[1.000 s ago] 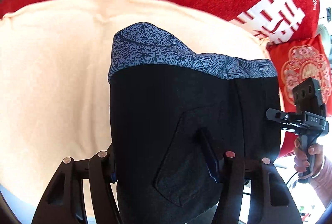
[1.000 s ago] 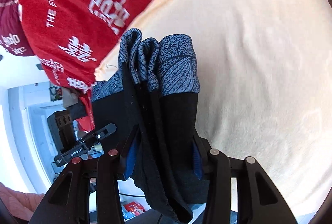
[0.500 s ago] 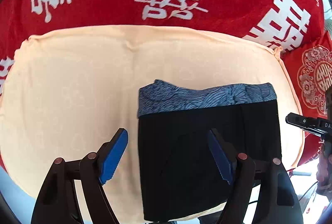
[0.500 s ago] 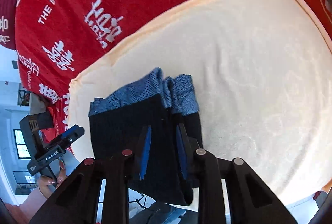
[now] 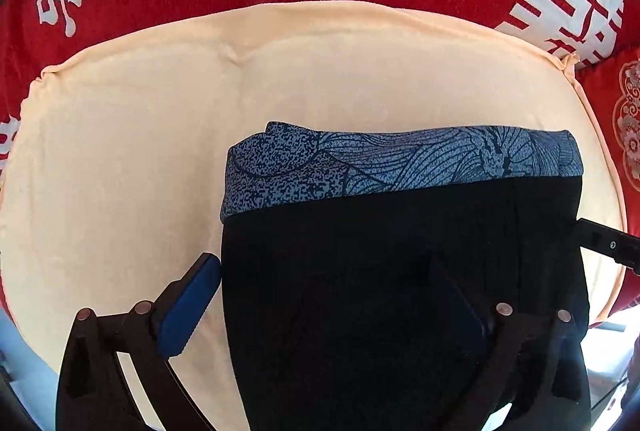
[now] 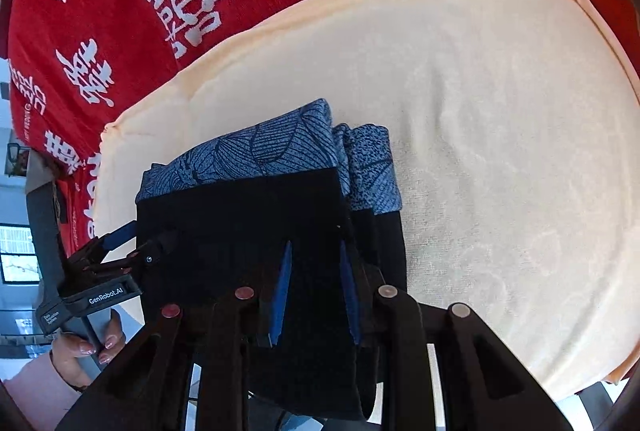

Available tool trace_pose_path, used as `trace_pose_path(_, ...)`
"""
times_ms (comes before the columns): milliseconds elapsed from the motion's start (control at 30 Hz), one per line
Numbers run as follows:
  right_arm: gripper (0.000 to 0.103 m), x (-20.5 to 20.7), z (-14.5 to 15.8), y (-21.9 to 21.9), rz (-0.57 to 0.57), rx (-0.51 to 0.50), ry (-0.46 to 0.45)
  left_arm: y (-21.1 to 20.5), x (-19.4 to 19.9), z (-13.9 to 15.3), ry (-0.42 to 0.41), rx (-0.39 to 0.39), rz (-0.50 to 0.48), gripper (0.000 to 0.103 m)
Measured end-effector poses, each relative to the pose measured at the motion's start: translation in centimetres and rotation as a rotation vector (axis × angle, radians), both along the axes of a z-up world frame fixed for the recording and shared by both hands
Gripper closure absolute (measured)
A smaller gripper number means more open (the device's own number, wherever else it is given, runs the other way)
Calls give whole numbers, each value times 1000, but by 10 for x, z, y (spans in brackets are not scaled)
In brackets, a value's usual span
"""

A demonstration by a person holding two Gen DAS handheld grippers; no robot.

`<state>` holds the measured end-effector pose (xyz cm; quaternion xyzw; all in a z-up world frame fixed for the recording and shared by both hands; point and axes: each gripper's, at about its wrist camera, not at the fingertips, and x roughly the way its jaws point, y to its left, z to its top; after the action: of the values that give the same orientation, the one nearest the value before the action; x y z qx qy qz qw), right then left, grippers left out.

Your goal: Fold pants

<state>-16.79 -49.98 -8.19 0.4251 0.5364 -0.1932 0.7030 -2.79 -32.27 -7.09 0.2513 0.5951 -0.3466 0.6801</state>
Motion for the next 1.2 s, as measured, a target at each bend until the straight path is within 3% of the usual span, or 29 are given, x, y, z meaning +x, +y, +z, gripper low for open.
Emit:
trace_pose_path(33, 45, -3, 1, 1, -10, -2, 15, -1, -3, 3, -9, 11, -5, 0)
trace_pose_path(67, 40, -9, 3, 3, -23, 1, 15, 2, -6, 7, -20, 23, -12, 0)
trace_pose_path(200, 37, -26, 11, 18, -46, 3, 41, 22, -18, 22, -36, 58, -41, 0)
trace_pose_path(333, 27, -41, 26, 42, -54, -16, 71, 39, -34, 39, -20, 67, -61, 0)
trace_pose_path(467, 20, -46, 52, 69, -36, -80, 80, 52, -55, 68, -74, 61, -94, 0)
trace_pose_path(600, 0, -47, 78, 93, -27, -162, 90, 64, -69, 93, -77, 62, -117, 0)
trace_pose_path(800, 0, -44, 117, 119, -48, -169, 91, 82, -76, 129, -87, 51, -110, 0)
trace_pose_path(1200, 0, -34, 164, 156, -53, -186, 117, 118, -78, 179, -113, -7, -97, 0)
